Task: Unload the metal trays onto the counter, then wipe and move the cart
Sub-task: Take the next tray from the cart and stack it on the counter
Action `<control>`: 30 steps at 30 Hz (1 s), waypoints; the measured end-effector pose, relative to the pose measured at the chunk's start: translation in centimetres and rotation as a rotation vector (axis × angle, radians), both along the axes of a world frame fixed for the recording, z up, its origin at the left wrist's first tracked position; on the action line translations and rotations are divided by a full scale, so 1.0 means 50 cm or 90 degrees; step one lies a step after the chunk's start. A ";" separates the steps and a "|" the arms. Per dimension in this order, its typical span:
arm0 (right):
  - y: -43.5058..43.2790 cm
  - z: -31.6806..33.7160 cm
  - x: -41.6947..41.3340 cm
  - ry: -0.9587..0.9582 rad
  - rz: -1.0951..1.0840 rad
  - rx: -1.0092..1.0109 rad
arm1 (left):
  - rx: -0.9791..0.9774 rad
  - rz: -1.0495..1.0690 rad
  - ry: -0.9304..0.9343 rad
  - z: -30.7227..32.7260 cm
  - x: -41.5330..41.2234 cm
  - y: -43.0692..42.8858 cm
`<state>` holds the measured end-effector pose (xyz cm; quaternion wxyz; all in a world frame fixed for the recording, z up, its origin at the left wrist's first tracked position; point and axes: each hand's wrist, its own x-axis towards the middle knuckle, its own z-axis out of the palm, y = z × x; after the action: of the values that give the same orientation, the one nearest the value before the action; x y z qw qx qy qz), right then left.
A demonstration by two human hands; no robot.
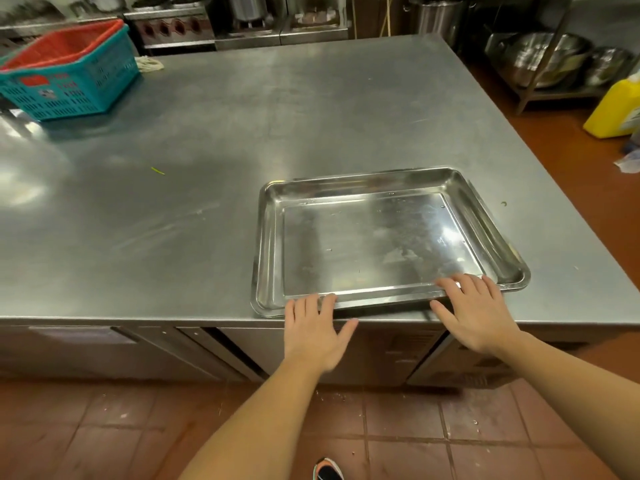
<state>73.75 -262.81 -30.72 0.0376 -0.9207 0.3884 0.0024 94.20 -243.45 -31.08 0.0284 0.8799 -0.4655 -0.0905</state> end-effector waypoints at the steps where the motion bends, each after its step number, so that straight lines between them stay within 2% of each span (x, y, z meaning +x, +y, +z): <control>1: -0.003 0.000 0.000 0.006 0.001 -0.001 | 0.006 -0.001 0.004 -0.002 -0.001 -0.002; 11: 0.046 -0.023 0.046 -0.018 -0.070 -0.025 | 0.083 -0.048 -0.011 0.016 0.092 -0.027; 19: 0.013 -0.033 0.043 -0.021 -0.035 -0.072 | 0.087 0.001 0.002 0.017 0.057 -0.029; 30: 0.036 -0.032 0.046 -0.028 -0.033 -0.096 | 0.082 -0.026 -0.014 0.015 0.086 -0.029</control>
<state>76.06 -261.02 -32.31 -0.0234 -0.9104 0.4102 -0.0484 98.48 -244.90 -30.35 -0.0352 0.8710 -0.4772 -0.1111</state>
